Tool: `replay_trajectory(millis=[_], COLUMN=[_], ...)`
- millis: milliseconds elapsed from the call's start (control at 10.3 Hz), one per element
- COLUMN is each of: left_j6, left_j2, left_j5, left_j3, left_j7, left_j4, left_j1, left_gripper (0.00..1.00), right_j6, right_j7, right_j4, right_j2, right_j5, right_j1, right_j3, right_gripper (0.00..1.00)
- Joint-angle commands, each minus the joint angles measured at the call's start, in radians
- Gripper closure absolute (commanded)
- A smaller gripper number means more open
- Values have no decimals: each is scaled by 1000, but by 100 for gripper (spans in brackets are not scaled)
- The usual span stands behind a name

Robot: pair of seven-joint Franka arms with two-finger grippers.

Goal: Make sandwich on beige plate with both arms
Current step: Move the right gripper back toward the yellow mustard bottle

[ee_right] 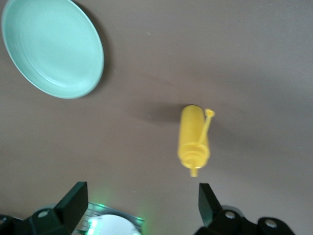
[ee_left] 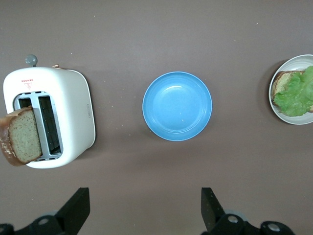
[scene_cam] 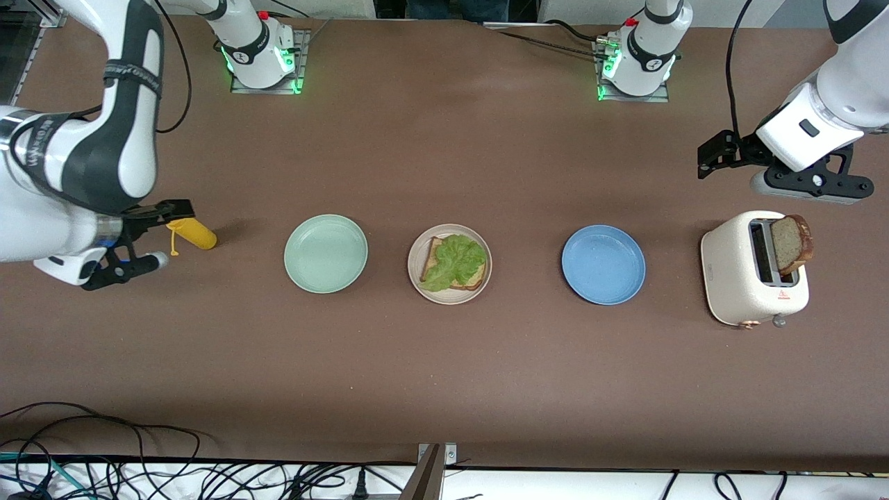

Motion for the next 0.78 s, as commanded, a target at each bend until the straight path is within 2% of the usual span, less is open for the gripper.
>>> replay_trajectory(millis=[0,195,390,682], left_j6=[-19,-19,-19,-19], left_j2=[8,8,8,8], left_j5=[6,6,6,6], left_j3=[-3,-3,-3,-3], left_j7=[3,3,3,3], left_j4=[24,24,24,24], left_j1=[1,1,0,1], left_gripper=[0,0,0,0], right_j6=[118,193,241,246], right_j7=[-247,-485,-738,-1135], right_j4=[-151,-237,-270,-317], right_j2=[-37,-36,-22,33], right_j5=[12,88,159,321], right_j1=[25,-6,-96,-178], right_j3=[-56,-93,-91,-87], right_gripper=[0,0,0,0])
